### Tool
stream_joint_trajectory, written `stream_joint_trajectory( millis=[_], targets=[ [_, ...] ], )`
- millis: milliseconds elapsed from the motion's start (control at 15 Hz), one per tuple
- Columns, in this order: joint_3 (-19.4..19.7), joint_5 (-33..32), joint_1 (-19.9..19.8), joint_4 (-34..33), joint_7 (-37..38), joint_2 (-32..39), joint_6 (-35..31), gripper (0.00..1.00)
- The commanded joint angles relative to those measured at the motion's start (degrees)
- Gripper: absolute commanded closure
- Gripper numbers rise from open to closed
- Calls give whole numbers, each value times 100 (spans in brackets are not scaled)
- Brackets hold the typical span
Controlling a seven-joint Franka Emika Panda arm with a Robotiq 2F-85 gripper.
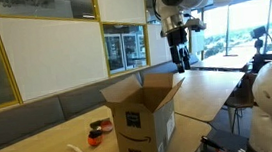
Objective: Put the objects on the left inside the box
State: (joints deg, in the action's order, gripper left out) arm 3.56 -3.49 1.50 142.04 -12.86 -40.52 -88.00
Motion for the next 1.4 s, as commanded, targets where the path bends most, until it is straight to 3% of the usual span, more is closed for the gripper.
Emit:
stream_joint_trajectory(
  millis=[0, 733, 1333],
  targets=[
    [15, -7, 22, -24, 12, 4, 6, 0],
    [-147, 108, 94, 57, 211, -103, -300, 0],
    [-1329, 688, 804, 289, 1222, 121, -1629, 0]
  ],
)
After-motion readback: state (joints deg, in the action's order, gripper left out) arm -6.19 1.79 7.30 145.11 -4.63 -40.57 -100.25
